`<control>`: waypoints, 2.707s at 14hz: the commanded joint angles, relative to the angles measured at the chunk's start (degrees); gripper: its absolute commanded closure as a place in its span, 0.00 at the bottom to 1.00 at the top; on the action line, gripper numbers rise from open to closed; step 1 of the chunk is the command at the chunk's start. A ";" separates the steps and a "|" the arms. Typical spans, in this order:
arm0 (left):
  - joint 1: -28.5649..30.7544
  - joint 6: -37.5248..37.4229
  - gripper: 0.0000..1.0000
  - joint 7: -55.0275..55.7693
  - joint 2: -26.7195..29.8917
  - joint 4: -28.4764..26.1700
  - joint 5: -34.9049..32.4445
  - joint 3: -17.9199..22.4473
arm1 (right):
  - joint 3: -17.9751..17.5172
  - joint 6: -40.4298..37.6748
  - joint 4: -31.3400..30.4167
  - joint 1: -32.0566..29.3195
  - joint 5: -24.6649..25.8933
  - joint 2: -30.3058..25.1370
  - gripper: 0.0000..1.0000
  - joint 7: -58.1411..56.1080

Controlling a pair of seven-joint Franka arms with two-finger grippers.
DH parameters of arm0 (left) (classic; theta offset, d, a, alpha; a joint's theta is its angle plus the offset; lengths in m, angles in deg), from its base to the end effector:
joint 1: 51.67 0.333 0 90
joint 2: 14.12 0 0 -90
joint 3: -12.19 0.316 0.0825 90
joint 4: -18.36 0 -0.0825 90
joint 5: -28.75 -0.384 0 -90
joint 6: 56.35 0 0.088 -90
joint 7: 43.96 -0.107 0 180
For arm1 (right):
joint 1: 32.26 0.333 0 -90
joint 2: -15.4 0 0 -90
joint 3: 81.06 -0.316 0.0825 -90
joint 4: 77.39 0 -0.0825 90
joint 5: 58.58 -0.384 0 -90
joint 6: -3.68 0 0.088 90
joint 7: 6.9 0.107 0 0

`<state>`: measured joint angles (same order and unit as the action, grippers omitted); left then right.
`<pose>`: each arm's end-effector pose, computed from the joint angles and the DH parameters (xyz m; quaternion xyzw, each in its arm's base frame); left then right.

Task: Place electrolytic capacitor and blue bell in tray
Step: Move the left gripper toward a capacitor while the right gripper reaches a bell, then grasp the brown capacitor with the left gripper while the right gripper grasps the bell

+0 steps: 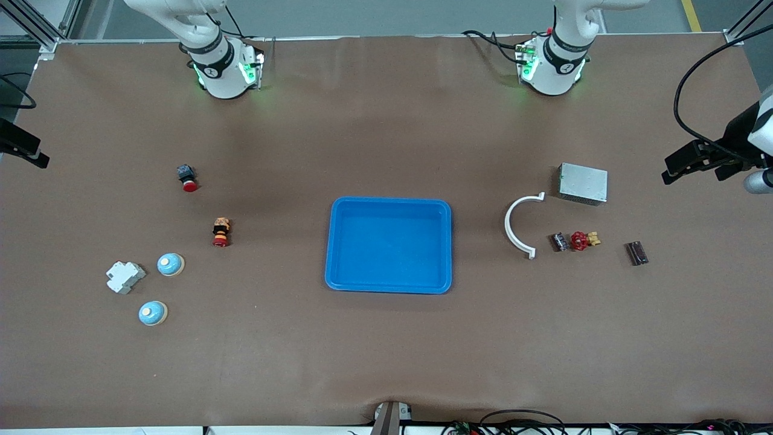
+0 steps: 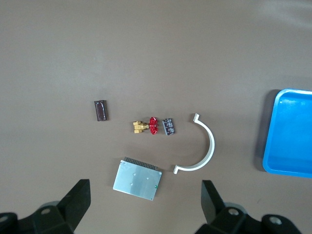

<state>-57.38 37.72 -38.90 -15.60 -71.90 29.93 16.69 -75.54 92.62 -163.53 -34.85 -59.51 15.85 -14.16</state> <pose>0.5690 -0.0147 0.6143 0.9992 0.0341 0.0198 0.0104 0.5504 -0.0764 0.6503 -0.9997 0.0071 -0.0214 0.0049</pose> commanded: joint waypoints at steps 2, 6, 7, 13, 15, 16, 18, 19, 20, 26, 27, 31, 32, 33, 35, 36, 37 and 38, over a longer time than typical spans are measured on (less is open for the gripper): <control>-0.10 -0.82 0.00 0.39 -0.19 0.69 -0.74 0.07 | -0.51 0.53 -0.53 -0.39 0.66 -0.71 0.00 -0.48; 0.08 -0.82 0.00 0.04 -0.80 0.87 -0.74 0.25 | -0.51 0.44 -0.53 -0.57 0.75 -0.71 0.00 -0.56; 0.17 -0.82 0.00 -0.13 -1.50 1.04 -0.82 0.33 | -0.51 0.44 -0.53 -0.66 0.75 -0.71 0.00 -0.57; 5.16 -0.21 0.00 -3.81 -5.19 1.13 0.14 0.42 | -0.51 0.53 -0.62 -0.57 0.75 -0.62 0.00 -0.48; 6.14 0.84 0.00 -4.27 -6.69 1.13 0.14 0.42 | -0.51 0.53 -0.53 -0.48 0.75 -0.71 0.00 -0.48; 6.58 1.98 0.00 -4.27 -7.39 1.13 0.14 0.42 | -0.51 0.79 -0.53 -0.40 0.75 -0.62 0.00 -0.48; 8.42 2.78 0.00 -4.18 -9.67 1.04 0.14 0.42 | -0.60 1.84 -1.49 -0.22 0.84 -0.53 0.00 -0.48; 9.13 2.69 0.00 -4.18 -11.16 0.96 0.14 0.42 | -0.60 2.98 -3.32 -0.22 0.75 -0.71 0.00 -0.48; 10.09 2.78 0.00 -4.18 -12.57 1.04 0.05 0.42 | -0.68 4.12 -4.99 -0.13 0.84 -0.88 0.00 -0.48; 13.87 5.24 0.00 -4.18 -19.52 0.78 -0.74 0.42 | -0.60 12.54 -14.74 -0.39 1.02 -1.06 0.00 -0.57; 14.31 6.03 0.00 -4.18 -20.49 0.69 -0.74 0.51 | -0.60 15.61 -16.94 -0.39 1.02 -0.97 0.00 -0.57; 14.85 10.15 0.00 -3.66 -24.97 0.34 -0.74 0.51 | -0.51 30.56 -25.31 -0.57 2.25 3.92 0.00 -0.57; 14.67 11.21 0.00 -3.13 -25.76 0.25 -0.74 0.42 | -0.42 31.63 -24.36 -0.83 2.16 7.25 0.00 -0.39; 14.58 12.26 0.00 -2.78 -26.55 -0.10 -0.74 0.42 | -0.42 33.38 -23.39 -0.92 2.16 10.51 0.00 -0.30; 14.50 14.37 0.00 -1.46 -28.31 -0.62 -0.74 0.42 | -0.42 38.21 -23.55 -0.83 2.07 14.39 0.00 -0.13; 14.49 16.38 0.00 -0.67 -28.67 -1.84 -0.74 0.42 | -0.42 39.27 -23.30 -0.83 2.07 16.15 0.00 -0.04; 14.41 19.19 0.00 0.55 -28.67 -3.34 -0.74 0.42 | -0.42 40.94 -22.77 -0.92 1.98 17.56 0.00 0.05; 14.23 21.48 0.00 2.22 -28.67 -4.83 -0.74 0.42 | -0.42 43.13 -21.72 -0.66 2.07 20.01 0.00 0.05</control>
<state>-42.78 55.16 -39.27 -44.89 -73.71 29.90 17.10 -75.45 134.33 -188.37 -34.91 -58.35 32.52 -14.21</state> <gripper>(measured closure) 0.000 0.000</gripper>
